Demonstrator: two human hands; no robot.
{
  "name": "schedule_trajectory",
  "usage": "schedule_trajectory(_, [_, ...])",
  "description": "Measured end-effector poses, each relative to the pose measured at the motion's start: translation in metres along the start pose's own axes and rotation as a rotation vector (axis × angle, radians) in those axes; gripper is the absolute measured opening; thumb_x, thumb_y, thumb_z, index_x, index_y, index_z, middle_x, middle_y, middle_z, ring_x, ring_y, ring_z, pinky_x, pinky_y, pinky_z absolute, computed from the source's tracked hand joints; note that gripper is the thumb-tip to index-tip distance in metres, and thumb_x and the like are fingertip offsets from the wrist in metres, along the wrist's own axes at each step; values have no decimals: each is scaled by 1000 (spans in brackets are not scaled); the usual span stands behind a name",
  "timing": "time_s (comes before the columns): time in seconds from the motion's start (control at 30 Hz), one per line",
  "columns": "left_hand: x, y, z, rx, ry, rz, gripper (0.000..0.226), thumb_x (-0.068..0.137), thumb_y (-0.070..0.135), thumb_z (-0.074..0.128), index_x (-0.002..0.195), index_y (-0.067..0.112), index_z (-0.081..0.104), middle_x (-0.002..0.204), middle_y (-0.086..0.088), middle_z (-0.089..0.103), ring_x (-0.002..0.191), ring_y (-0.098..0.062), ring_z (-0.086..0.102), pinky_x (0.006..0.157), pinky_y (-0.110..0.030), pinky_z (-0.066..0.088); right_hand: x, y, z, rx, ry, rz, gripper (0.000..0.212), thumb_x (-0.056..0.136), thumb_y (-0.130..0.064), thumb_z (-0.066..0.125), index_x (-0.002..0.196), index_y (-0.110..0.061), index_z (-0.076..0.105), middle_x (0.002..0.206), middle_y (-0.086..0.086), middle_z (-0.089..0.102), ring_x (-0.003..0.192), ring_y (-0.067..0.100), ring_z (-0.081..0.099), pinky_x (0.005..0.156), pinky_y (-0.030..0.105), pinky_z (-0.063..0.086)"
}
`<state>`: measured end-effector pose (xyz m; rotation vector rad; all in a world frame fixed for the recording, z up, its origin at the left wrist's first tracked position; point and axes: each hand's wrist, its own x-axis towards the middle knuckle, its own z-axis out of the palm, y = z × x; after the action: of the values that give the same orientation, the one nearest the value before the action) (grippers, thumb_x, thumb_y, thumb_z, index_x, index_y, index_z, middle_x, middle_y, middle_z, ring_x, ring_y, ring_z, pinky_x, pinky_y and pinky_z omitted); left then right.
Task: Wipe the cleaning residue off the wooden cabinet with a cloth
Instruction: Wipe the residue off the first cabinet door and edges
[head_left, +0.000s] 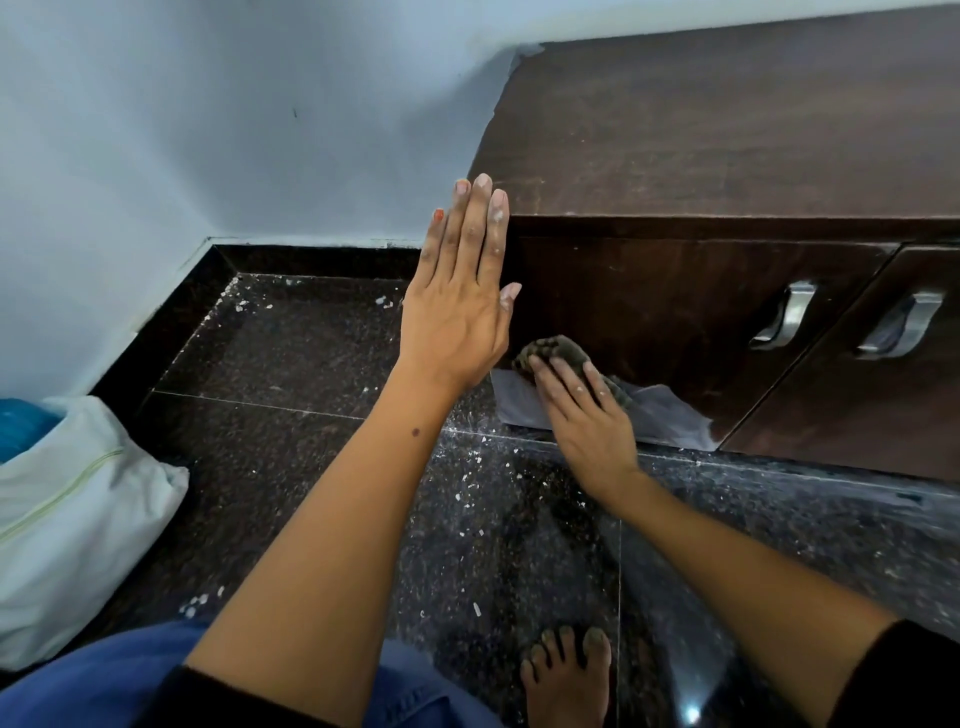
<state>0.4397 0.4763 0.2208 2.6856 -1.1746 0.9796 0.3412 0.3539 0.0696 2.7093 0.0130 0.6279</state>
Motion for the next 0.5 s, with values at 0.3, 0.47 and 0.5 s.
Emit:
schedule_trajectory(0.3, [-8,4,1,-8,-11,-18,60,98,28,29,147,0,8,156,-19,10,145,-31,6,119,-39,0,6,-27,12,-3,-399,-247,56,101,-26,30,150,-12,9,151,-3,-30,145,17,-15,106,42,-25])
schedule_trajectory(0.47, [-1,3,0,-14,28,-10,60,98,28,31,147,-1,10,155,-19,12,145,-32,9,119,-39,1,-5,-3,14,-48,-250,-146,58,96,-25,37,146,-13,9,156,-8,-3,146,14,11,117,46,-10])
schedule_trajectory(0.5, [-1,4,0,-15,39,-12,60,98,28,32,146,-2,11,155,-20,14,144,-33,10,119,-40,3,0,-7,11,-46,-170,-135,55,94,-24,34,143,-15,12,156,-9,14,144,13,21,116,42,-3])
